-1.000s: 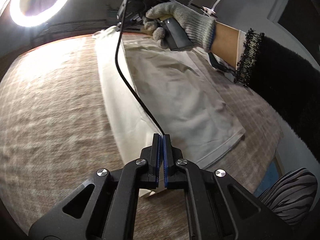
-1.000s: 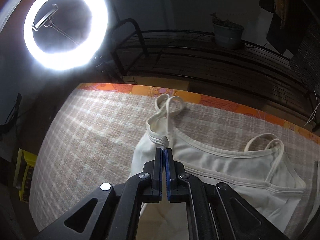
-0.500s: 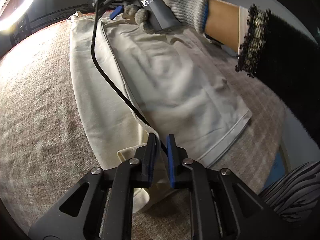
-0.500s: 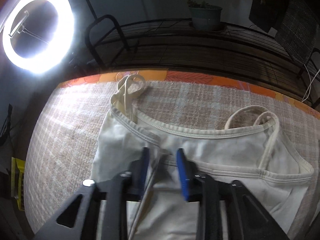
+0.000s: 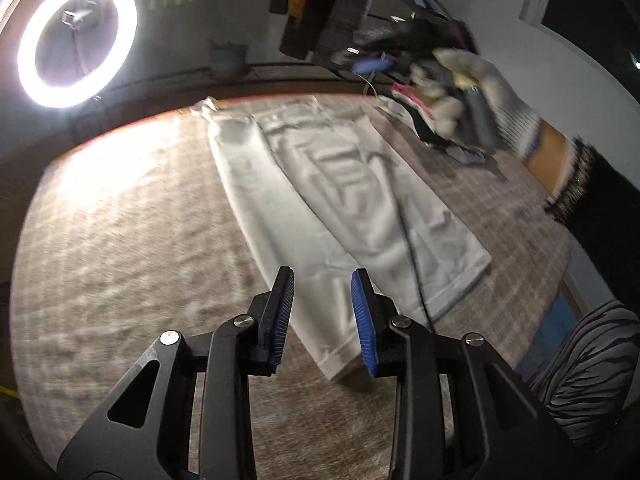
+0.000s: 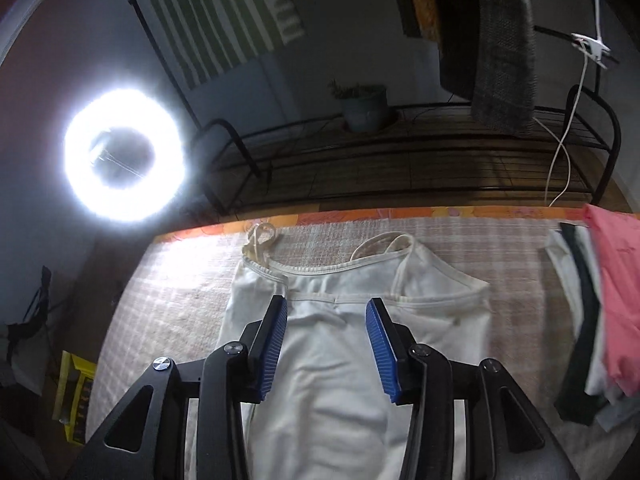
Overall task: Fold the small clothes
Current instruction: 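Fold the camisole side lengthwise toward its middle with the left tool, then release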
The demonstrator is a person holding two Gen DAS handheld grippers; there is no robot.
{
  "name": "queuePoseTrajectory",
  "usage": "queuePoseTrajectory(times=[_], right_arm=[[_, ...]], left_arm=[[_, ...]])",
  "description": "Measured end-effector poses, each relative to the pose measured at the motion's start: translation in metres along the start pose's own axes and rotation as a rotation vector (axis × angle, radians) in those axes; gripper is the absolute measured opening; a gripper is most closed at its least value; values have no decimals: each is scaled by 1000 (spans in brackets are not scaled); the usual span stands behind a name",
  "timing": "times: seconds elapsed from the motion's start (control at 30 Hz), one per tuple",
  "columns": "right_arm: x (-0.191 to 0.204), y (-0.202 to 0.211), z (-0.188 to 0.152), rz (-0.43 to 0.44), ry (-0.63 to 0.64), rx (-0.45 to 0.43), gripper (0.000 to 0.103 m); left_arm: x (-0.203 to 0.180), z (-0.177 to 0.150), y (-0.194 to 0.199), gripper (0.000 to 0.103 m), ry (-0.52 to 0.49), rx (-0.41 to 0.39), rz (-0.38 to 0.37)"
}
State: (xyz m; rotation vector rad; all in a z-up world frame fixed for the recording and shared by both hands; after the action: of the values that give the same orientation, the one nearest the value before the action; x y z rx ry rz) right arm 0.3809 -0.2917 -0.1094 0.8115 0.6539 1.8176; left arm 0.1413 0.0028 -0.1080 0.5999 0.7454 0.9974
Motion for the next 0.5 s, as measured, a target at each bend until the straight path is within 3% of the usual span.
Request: queuePoseTrajectory(times=[0.13, 0.27, 0.4, 0.5], right_arm=[[-5, 50, -12, 11, -17, -53, 44], [-11, 94, -30, -2, -4, -98, 44], [-21, 125, -49, -16, 13, -123, 44], [-32, 141, -63, -34, 30, -122, 44]], left_arm=[[-3, 18, 17, 29, -20, -79, 63], [-9, 34, 29, 29, -27, -135, 64], [-26, 38, 24, 29, -34, -120, 65], [-54, 30, 13, 29, -106, -86, 74]])
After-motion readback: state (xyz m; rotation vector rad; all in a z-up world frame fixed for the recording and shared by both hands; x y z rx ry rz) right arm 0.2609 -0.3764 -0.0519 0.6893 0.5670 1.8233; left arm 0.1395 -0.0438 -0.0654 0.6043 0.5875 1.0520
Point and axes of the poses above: each gripper's, at about its wrist camera, not at the fingertips, and y roughly against the way its jaws point, x to its left, z to its top, the point moved 1 cm from there along -y, roughly the way its jaws point, and after that the axes turned 9 degrees about y, right-handed, at the moved point
